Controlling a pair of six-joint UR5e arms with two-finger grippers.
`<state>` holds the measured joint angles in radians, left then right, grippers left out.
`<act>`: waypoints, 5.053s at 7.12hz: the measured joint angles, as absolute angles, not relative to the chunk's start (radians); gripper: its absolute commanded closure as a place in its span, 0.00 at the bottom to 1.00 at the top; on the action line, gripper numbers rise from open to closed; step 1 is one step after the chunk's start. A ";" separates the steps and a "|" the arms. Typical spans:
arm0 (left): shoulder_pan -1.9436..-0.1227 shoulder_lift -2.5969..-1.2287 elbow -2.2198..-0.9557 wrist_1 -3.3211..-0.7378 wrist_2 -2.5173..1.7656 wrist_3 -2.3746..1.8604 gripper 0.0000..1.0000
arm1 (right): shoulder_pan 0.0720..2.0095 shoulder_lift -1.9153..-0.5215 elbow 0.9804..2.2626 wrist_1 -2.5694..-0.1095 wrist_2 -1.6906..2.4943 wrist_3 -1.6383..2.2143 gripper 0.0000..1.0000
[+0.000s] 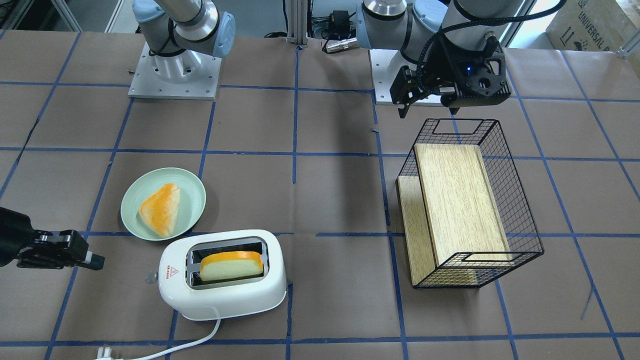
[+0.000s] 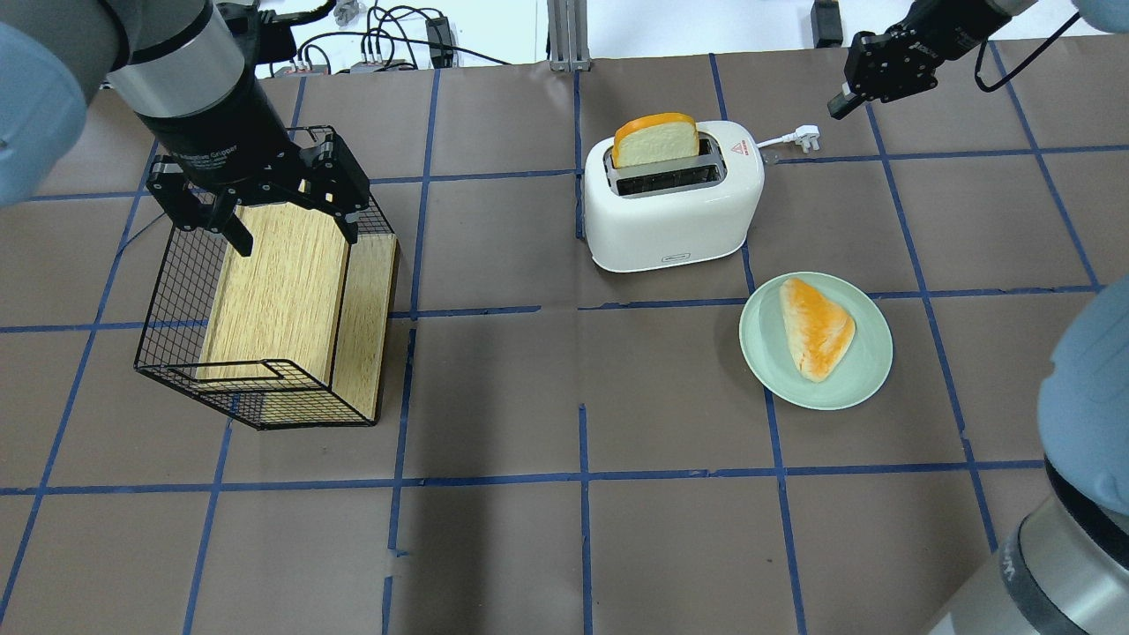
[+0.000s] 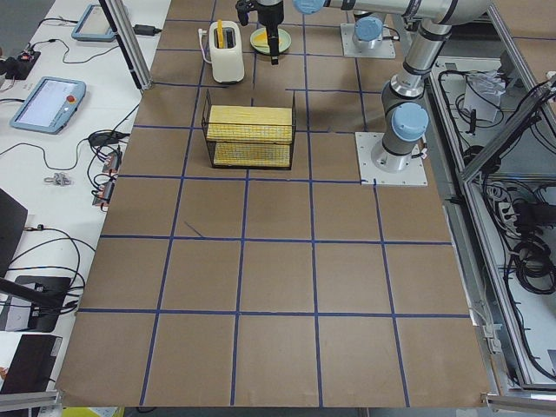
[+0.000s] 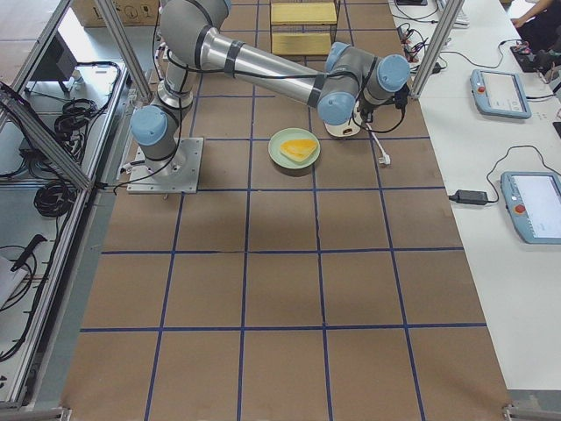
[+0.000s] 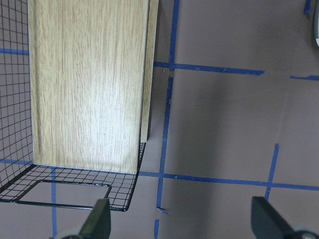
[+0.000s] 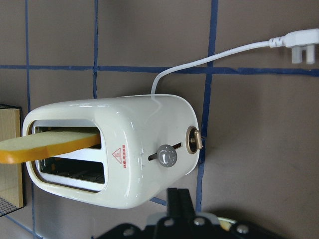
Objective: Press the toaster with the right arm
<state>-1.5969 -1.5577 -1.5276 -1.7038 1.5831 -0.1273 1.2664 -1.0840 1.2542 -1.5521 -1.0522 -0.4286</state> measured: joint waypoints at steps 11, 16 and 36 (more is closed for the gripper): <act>-1.597 -1.557 -1.528 -1.704 1.583 -0.127 0.00 | 1.326 -0.956 1.253 -1.512 -1.048 -0.432 1.00; -1.597 -1.559 -1.527 -1.704 1.583 -0.127 0.00 | 1.327 -0.891 1.250 -1.514 -1.048 -0.433 1.00; -1.597 -1.558 -1.528 -1.704 1.583 -0.127 0.00 | 1.466 -1.555 1.509 -1.488 -1.597 -0.259 0.00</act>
<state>-1.5969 -1.5584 -1.5278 -1.7041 1.5831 -0.1273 1.4665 -1.5552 1.5095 -1.4877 -1.5974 -0.2591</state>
